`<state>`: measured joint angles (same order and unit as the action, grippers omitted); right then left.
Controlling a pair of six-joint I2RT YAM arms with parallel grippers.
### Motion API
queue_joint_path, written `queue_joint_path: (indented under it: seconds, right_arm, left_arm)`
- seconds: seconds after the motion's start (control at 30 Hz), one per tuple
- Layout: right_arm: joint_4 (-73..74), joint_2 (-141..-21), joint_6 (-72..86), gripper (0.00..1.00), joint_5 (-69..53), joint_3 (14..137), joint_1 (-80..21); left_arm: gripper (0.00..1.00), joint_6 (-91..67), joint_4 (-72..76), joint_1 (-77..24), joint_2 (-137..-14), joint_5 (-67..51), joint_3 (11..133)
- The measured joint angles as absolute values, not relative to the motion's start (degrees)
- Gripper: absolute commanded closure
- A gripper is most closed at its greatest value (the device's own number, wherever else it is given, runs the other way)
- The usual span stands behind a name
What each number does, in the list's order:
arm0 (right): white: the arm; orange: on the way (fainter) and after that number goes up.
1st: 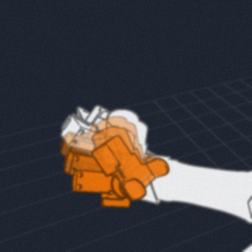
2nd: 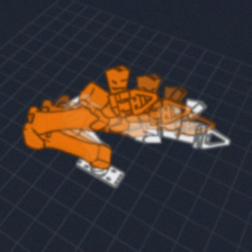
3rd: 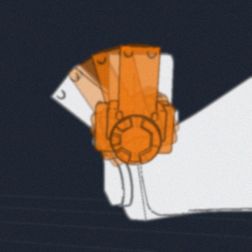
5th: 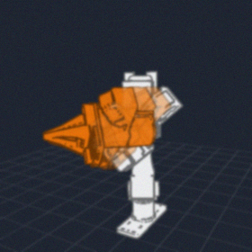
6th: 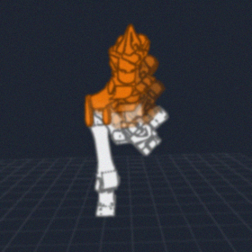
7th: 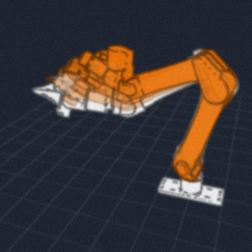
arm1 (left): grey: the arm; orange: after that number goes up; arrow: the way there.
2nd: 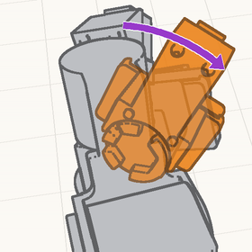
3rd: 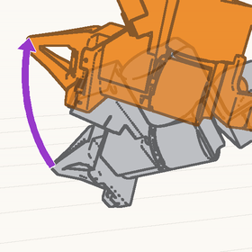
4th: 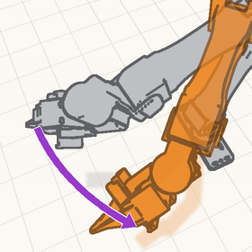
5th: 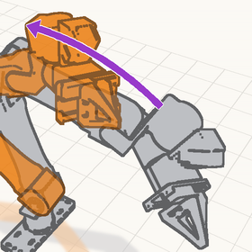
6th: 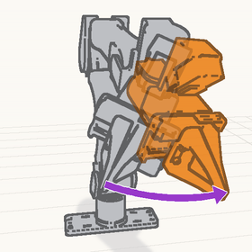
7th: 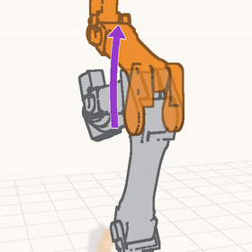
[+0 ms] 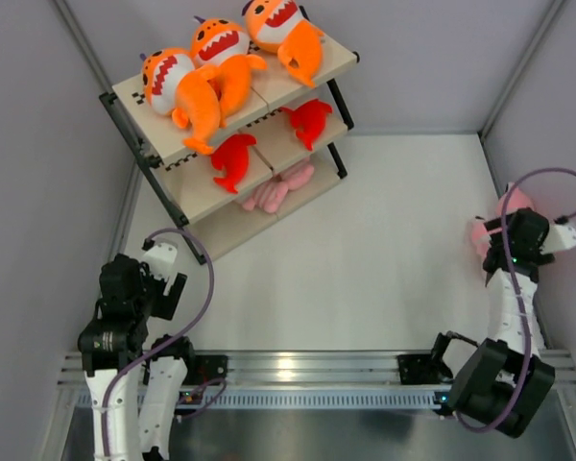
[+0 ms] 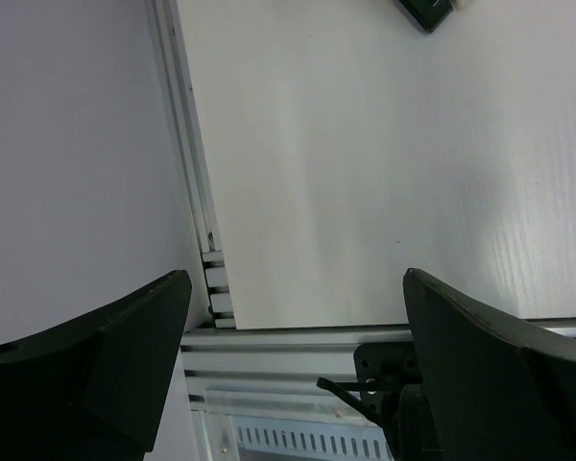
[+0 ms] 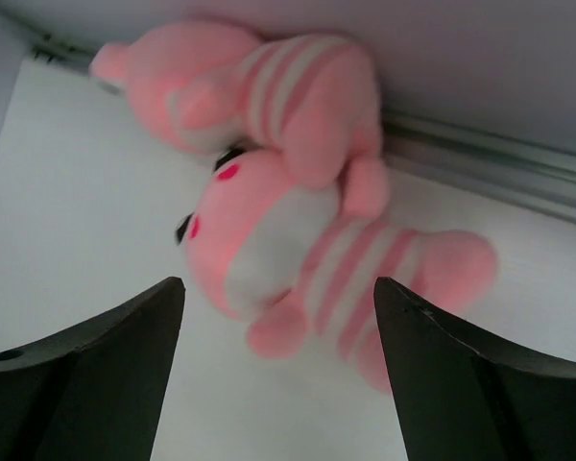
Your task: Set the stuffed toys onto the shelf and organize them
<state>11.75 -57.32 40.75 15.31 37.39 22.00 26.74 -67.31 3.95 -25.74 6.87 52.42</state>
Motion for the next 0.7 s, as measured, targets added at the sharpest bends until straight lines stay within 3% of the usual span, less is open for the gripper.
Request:
queue_joint_path:
  seconds: [0.1, 0.6, 0.7]
  right_arm:
    - [10.74, -57.71, 40.66, 0.2, 18.09, 36.36, 31.73]
    - [-0.82, -77.43, 34.59, 0.21, 18.87, 43.59, 34.35]
    - [-1.43, -82.24, 34.24, 0.27, 17.74, 45.76, 34.89]
  left_arm:
    - [0.02, 26.74, -67.33, 3.53, -25.63, 6.81, 52.42]
    - [0.02, 27.2, -67.31, 3.33, -27.73, 8.03, 52.45]
    - [0.02, 27.2, -67.33, 3.33, -28.56, 8.64, 52.62]
